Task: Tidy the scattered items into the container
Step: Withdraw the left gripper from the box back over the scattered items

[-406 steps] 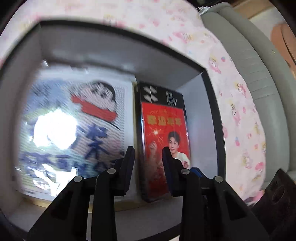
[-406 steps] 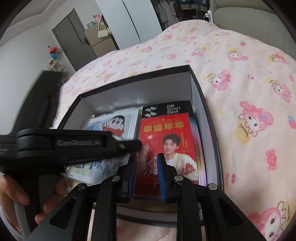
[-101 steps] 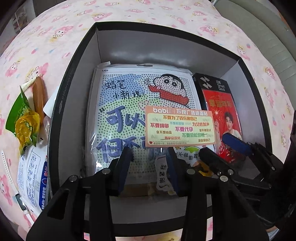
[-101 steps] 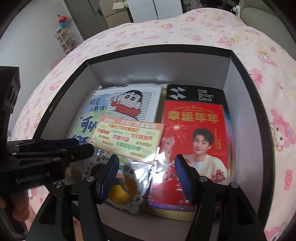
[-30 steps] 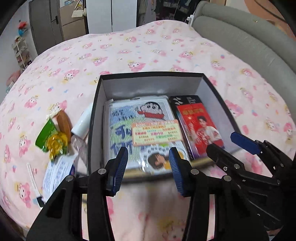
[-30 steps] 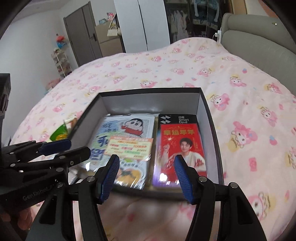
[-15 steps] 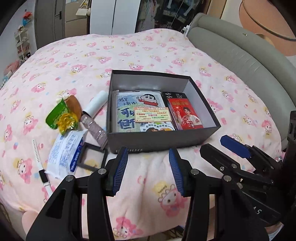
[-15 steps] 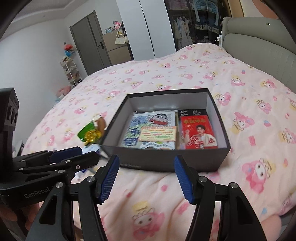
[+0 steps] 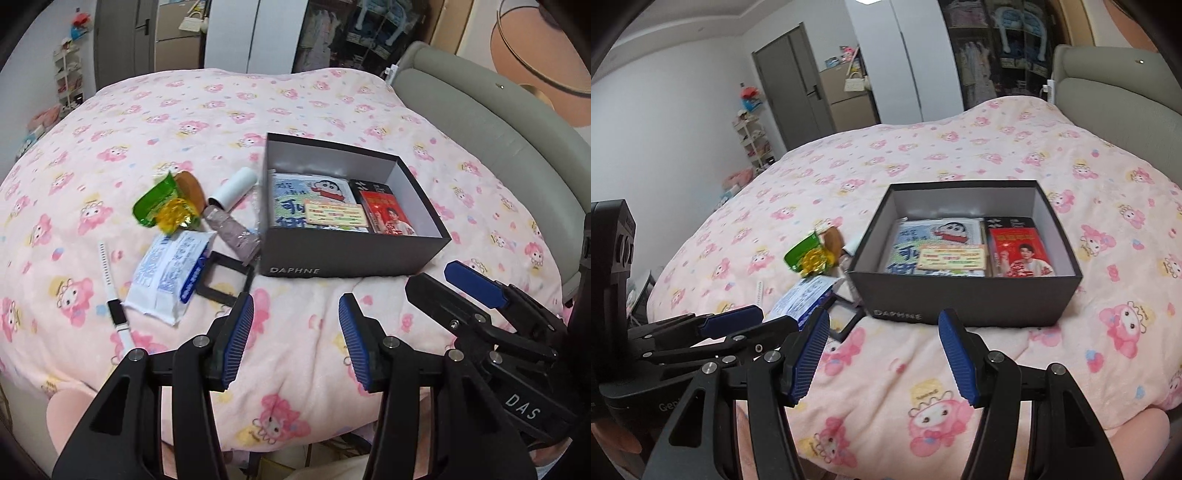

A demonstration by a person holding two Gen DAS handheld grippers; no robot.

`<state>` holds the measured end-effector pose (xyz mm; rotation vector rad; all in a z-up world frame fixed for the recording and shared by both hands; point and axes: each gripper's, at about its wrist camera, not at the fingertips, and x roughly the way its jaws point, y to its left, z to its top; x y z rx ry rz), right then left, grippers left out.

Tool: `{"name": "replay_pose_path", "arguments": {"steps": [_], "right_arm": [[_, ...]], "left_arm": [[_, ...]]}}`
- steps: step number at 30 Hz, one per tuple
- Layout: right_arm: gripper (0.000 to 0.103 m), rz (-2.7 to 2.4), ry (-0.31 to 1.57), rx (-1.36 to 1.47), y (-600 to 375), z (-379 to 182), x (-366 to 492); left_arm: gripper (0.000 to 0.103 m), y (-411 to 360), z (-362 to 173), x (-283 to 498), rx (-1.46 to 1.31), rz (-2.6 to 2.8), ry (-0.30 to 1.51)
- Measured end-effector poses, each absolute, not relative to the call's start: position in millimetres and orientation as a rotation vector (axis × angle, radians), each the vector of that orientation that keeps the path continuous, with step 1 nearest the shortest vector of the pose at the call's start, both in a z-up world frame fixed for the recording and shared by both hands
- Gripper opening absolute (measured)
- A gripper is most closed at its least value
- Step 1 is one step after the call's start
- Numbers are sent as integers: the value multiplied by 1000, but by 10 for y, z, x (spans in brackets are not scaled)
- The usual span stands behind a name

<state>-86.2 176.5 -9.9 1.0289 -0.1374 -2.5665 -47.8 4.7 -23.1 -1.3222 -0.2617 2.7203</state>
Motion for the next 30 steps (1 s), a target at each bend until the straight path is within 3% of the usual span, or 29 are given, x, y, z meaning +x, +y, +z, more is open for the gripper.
{"name": "replay_pose_path", "arguments": {"steps": [9, 30], "right_arm": [[58, -2522, -54, 1036, 1365, -140, -734], [58, -2283, 70, 1213, 399, -778, -711]], "left_arm": [[49, -360, -334, -267, -1346, 2749, -323], [50, -1263, -1146, 47, -1536, 2727, -624]]}}
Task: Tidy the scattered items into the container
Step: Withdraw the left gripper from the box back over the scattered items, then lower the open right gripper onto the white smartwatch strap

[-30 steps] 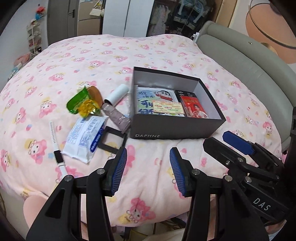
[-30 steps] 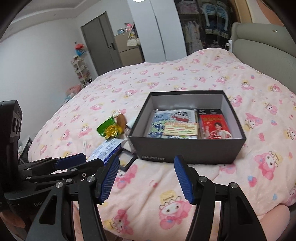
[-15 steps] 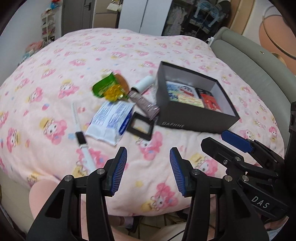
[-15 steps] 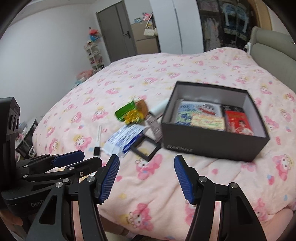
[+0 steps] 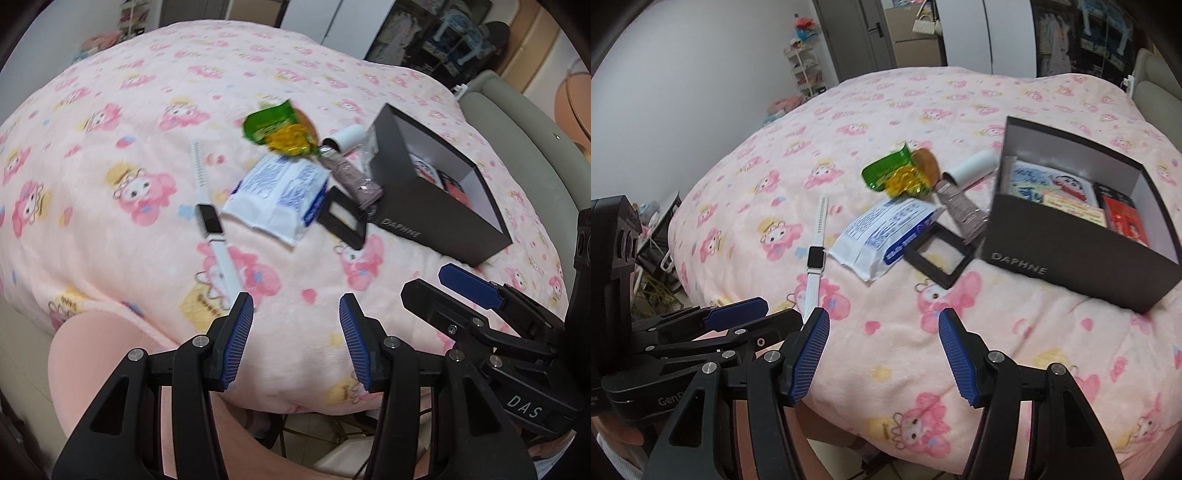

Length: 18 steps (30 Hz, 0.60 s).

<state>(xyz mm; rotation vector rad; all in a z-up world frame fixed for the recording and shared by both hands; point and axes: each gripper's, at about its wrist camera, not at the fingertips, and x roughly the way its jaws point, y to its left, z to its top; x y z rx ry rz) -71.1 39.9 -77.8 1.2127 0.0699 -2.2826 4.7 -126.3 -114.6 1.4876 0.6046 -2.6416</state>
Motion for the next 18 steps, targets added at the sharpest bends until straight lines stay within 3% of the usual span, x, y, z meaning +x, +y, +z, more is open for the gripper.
{"name": "replay_pose_path", "arguments": {"steps": [9, 18], "right_arm": [[58, -2178, 112, 1303, 23, -1201, -906], [58, -2139, 134, 1347, -90, -1380, -1031]], "left_arm": [[41, -1656, -1571, -176, 1492, -2469, 789], [34, -1681, -1898, -442, 1556, -2401, 827]]}}
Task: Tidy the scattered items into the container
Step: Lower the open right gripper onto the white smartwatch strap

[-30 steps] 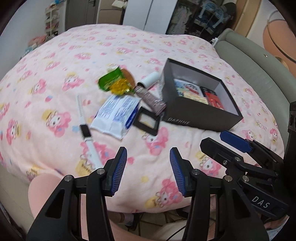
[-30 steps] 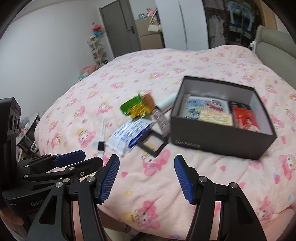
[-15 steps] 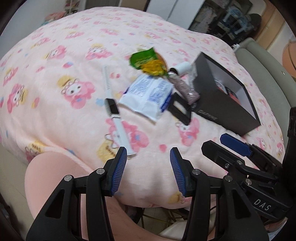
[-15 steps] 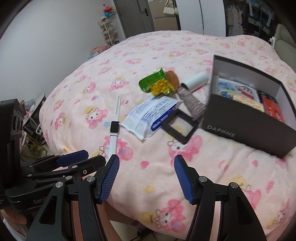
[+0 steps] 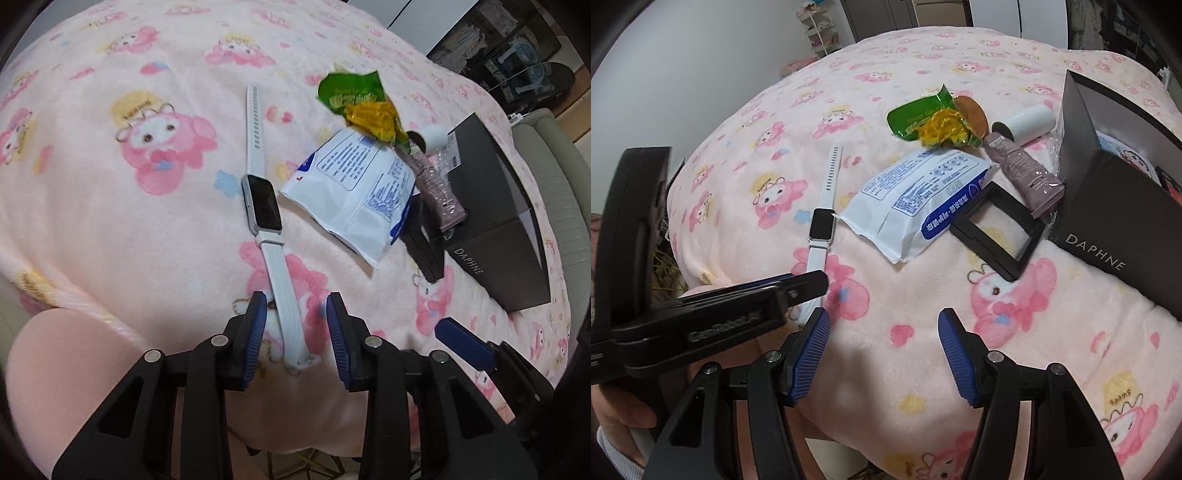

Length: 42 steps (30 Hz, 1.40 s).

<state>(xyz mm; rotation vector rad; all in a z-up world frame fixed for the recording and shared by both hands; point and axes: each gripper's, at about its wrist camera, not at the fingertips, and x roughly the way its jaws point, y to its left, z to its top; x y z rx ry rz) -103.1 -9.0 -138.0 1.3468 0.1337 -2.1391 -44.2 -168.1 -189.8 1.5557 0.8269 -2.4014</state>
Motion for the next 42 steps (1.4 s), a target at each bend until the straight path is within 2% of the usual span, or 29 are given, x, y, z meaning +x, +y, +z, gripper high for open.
{"name": "replay_pose_path", "arguments": {"steps": [3, 5, 7, 10, 18, 20, 21, 22, 25, 29, 36, 38, 39, 40, 42], "right_arm": [[58, -2147, 137, 1362, -79, -1407, -1048], [58, -2155, 136, 1368, -59, -1421, -1065], [58, -2162, 134, 1374, -31, -1429, -1077], [58, -2166, 128, 1383, 31, -1449, -1073], [58, -2177, 100, 1434, 303, -1567, -1046], [58, -2175, 82, 1446, 354, -1577, -1048], [58, -2175, 77, 1449, 364, -1578, -1049], [58, -2175, 72, 1452, 370, -1579, -1049], [58, -2170, 54, 1457, 379, -1578, -1047], [58, -2123, 67, 1446, 257, -1595, -1025], [58, -1981, 111, 1467, -146, -1929, -1136], [52, -1991, 93, 1461, -136, -1949, -1150], [34, -1996, 82, 1455, -124, -1948, -1152], [22, -1997, 70, 1450, -92, -1932, -1150], [16, -1999, 42, 1440, -1, -1885, -1143]], "left_arm": [[34, -1693, -2005, -488, 1579, -2368, 853], [25, -1674, -2035, -508, 1588, -2374, 862], [8, -1609, -2044, -517, 1600, -2401, 856], [4, -1518, -2042, -503, 1611, -2455, 906], [4, -1231, -2030, -504, 1717, -2594, 1004], [12, -1243, -2075, -512, 1755, -2568, 1053], [25, -1253, -2100, -516, 1773, -2551, 1076], [29, -1296, -2121, -511, 1764, -2531, 1109], [29, -1441, -2092, -475, 1677, -2516, 1185], [29, -1550, -2033, -394, 1569, -2507, 1118], [29, -1593, -2110, -408, 1568, -2478, 1061], [29, -1535, -2134, -471, 1572, -2483, 1031], [29, -1514, -2123, -471, 1574, -2492, 1015], [29, -1500, -2112, -467, 1576, -2502, 1003], [29, -1465, -2093, -474, 1579, -2527, 1000]]}}
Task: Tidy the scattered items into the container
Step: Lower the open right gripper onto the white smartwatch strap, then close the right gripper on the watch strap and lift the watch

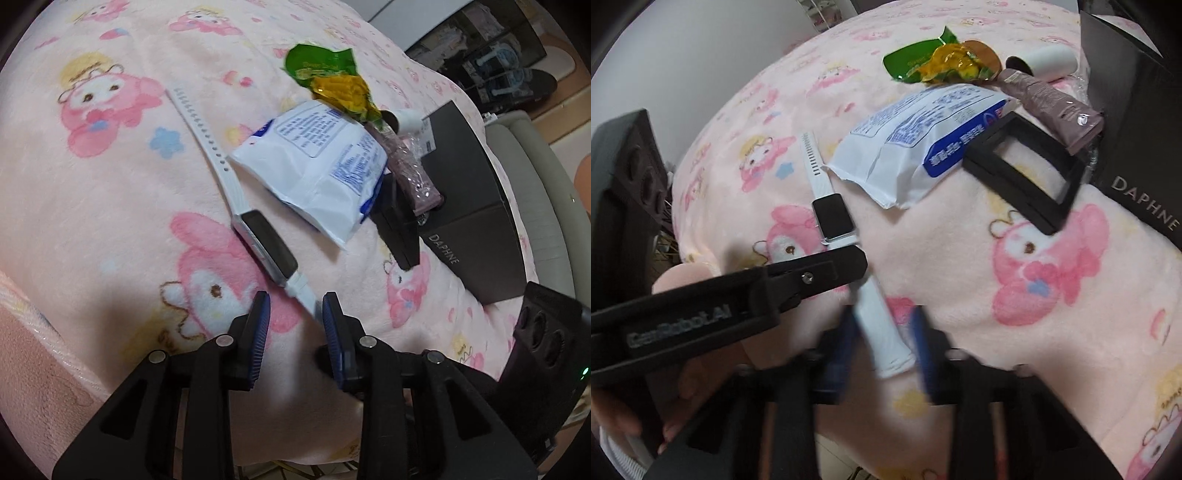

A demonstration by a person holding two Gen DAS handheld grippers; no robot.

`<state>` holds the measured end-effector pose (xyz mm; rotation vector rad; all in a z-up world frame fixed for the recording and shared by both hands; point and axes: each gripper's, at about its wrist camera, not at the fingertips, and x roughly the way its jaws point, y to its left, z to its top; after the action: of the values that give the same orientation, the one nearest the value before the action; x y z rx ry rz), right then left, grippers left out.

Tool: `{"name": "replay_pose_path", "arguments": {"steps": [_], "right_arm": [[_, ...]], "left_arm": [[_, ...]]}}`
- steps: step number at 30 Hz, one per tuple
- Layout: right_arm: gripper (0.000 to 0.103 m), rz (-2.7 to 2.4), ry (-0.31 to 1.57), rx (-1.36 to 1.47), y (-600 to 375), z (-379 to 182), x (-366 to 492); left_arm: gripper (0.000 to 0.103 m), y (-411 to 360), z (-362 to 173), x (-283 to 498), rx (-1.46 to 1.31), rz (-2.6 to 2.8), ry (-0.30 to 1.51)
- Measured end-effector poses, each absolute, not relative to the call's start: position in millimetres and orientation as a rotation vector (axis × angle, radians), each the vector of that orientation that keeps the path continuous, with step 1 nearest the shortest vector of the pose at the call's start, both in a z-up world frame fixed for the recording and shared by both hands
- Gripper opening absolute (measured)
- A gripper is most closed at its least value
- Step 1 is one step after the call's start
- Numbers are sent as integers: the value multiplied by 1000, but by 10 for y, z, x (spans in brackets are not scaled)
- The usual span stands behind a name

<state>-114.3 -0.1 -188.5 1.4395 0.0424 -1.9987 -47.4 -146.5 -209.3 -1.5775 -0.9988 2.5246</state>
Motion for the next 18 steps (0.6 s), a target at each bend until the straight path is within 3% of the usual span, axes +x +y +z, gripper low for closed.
{"name": "replay_pose_path", "arguments": {"steps": [4, 7, 18], "right_arm": [[8, -2024, 10, 1421, 207, -1795, -1097], [8, -2046, 2, 1407, 401, -1721, -1049], [8, -2224, 61, 1385, 1167, -1574, -1093]], "left_arm": [[34, -1406, -2016, -464, -1539, 2544, -956], [42, -1385, -2002, -456, -1532, 2539, -949], [40, -1391, -2060, -459, -1548, 2483, -1000]]}}
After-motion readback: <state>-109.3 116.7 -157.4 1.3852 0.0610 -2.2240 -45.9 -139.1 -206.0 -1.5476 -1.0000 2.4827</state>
